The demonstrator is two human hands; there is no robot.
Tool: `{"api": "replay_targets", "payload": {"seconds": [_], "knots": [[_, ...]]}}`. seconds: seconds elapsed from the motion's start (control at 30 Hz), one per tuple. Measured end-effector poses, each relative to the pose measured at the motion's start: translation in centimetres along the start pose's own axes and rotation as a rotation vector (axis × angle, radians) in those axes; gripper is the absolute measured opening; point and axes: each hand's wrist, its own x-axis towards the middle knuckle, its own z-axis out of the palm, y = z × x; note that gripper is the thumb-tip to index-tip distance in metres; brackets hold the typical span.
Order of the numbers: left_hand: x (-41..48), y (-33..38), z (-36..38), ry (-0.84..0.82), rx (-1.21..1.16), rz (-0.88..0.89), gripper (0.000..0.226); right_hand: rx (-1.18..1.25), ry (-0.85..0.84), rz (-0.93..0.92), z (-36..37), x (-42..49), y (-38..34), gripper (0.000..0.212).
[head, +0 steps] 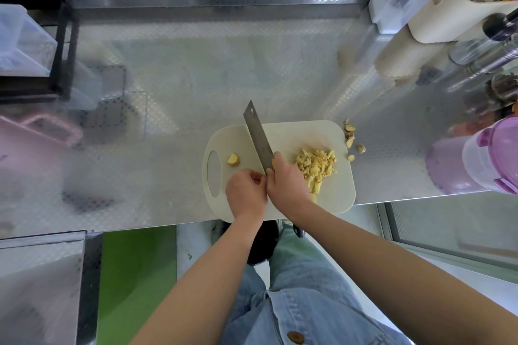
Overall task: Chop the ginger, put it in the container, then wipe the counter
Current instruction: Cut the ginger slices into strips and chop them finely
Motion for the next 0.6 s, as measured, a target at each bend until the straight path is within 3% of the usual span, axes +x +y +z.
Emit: {"api": "replay_targets", "payload": {"seconds": [0.6], "knots": [[0.4,0.2,-0.3,-0.072,0.054,0.005,0.011,0.026,0.001,-0.04,0.4,-1.3,1.5,0.004]]}}
